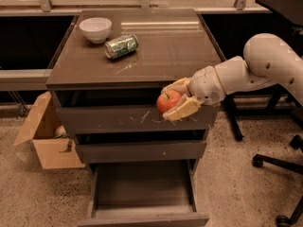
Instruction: Place apple into bottom drawer
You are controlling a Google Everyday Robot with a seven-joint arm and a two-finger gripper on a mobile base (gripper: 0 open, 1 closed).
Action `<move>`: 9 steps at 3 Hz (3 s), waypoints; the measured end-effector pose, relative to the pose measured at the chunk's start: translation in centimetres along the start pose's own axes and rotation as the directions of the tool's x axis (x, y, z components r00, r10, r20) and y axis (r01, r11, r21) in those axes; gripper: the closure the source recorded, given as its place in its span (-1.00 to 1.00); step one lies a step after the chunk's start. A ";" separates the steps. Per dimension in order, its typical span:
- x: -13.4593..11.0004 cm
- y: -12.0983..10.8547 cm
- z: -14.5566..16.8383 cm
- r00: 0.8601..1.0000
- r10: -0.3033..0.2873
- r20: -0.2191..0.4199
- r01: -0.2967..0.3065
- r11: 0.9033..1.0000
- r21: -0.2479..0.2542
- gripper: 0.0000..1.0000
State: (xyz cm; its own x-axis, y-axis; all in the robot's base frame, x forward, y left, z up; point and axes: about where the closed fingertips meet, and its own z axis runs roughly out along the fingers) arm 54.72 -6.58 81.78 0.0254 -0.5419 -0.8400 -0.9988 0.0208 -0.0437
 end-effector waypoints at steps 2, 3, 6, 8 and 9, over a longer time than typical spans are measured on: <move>9.1 2.6 2.6 0.991 0.061 -0.119 -0.070 0.995 -0.077 1.00; 15.8 4.7 3.5 0.975 0.115 -0.191 -0.133 0.988 -0.083 1.00; 28.5 6.9 7.1 0.943 0.229 -0.240 -0.253 0.965 -0.075 1.00; 34.4 6.7 11.5 0.951 0.238 -0.199 -0.252 0.966 -0.049 1.00; 40.1 7.2 17.0 0.954 0.248 -0.167 -0.257 0.966 -0.038 1.00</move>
Offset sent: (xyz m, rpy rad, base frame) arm -0.0454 -0.0566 -0.1700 -0.1812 0.2050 0.0372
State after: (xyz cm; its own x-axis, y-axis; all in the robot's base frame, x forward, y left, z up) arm 49.27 -13.85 38.61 -0.2301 -0.6525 -0.7220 -0.9725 0.1277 0.1945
